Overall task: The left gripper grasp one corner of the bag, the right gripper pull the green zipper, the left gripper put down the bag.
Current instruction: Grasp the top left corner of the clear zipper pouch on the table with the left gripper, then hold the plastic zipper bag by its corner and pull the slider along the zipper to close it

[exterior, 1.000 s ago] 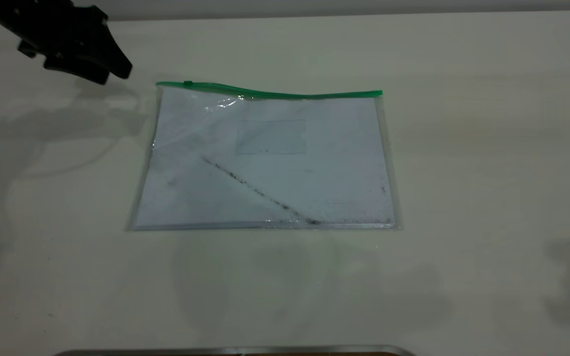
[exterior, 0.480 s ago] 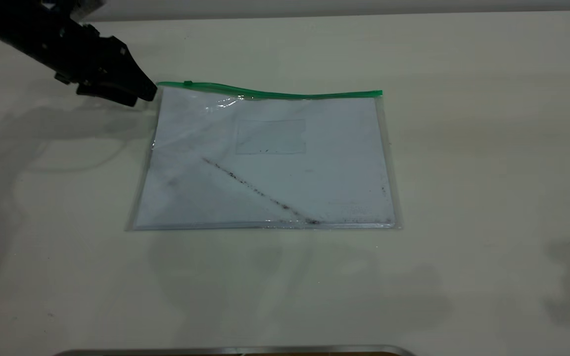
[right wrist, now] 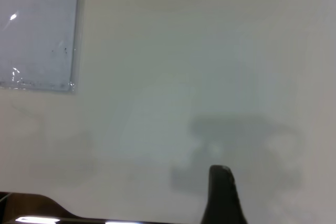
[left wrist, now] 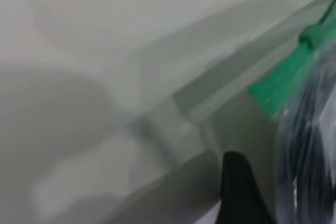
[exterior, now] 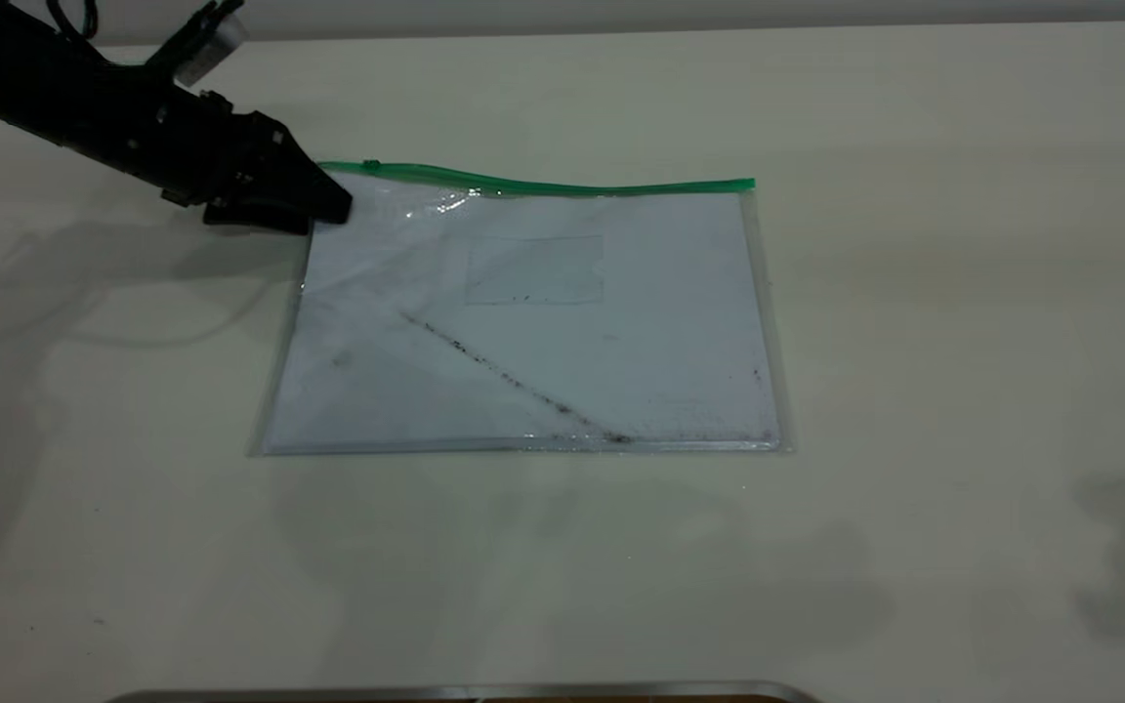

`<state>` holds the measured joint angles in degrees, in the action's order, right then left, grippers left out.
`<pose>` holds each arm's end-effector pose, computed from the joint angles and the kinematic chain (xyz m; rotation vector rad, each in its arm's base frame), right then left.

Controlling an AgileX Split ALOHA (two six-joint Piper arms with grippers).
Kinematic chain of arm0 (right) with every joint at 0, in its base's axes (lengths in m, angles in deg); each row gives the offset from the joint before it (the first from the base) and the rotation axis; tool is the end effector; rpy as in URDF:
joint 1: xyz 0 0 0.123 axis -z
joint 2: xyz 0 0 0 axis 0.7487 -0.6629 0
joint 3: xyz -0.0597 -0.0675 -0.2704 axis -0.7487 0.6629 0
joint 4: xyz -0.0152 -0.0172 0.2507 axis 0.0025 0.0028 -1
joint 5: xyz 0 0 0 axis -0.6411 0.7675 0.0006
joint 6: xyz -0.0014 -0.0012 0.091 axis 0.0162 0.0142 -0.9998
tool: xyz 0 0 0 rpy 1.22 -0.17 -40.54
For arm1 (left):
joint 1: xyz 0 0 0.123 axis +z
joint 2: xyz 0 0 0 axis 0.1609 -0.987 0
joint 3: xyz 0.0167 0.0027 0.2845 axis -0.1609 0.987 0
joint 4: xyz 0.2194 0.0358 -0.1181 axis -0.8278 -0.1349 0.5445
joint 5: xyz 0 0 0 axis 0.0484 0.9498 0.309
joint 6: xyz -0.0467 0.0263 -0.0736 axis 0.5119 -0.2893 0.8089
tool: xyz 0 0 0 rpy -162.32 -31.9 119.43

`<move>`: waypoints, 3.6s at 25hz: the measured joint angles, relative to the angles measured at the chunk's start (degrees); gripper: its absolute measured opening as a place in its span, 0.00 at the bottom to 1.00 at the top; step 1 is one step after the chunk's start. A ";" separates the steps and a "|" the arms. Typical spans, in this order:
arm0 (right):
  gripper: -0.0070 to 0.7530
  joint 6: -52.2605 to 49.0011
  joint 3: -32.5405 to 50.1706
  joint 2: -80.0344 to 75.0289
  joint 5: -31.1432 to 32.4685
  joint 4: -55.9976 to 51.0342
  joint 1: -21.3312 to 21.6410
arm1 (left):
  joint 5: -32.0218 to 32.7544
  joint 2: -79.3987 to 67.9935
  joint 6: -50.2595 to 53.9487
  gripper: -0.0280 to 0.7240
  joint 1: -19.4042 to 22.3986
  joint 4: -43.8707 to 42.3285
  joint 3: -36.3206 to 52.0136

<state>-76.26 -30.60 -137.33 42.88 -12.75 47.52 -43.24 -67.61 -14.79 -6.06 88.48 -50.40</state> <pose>0.1773 0.0073 0.2553 -0.0633 2.5870 0.0619 0.4726 -0.0314 -0.0293 0.3790 2.5677 -0.8543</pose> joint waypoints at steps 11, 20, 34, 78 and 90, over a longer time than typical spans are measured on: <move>0.77 0.05 0.00 0.00 0.00 0.00 0.00 | 2.19 -2.29 -4.30 0.59 -0.73 6.22 -0.06; 0.77 0.87 0.00 -0.06 0.16 0.00 0.00 | 6.50 -3.34 -14.23 0.11 -0.77 11.37 -0.06; 0.77 24.75 -8.13 -17.72 -7.25 -12.57 -0.30 | 22.28 -3.71 -19.96 0.11 -5.09 -14.00 -24.05; 0.77 87.11 -31.96 -62.87 -14.20 -67.07 -14.57 | 22.43 -5.91 -35.34 0.11 -27.53 -21.75 -40.51; 0.53 87.17 -31.96 -63.68 -11.83 -67.87 -14.57 | 22.18 -5.91 -35.50 0.11 -27.53 -20.63 -40.51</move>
<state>10.91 -62.56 -201.01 31.05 -80.61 32.95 -21.06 -73.51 -50.29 -33.59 67.85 -90.91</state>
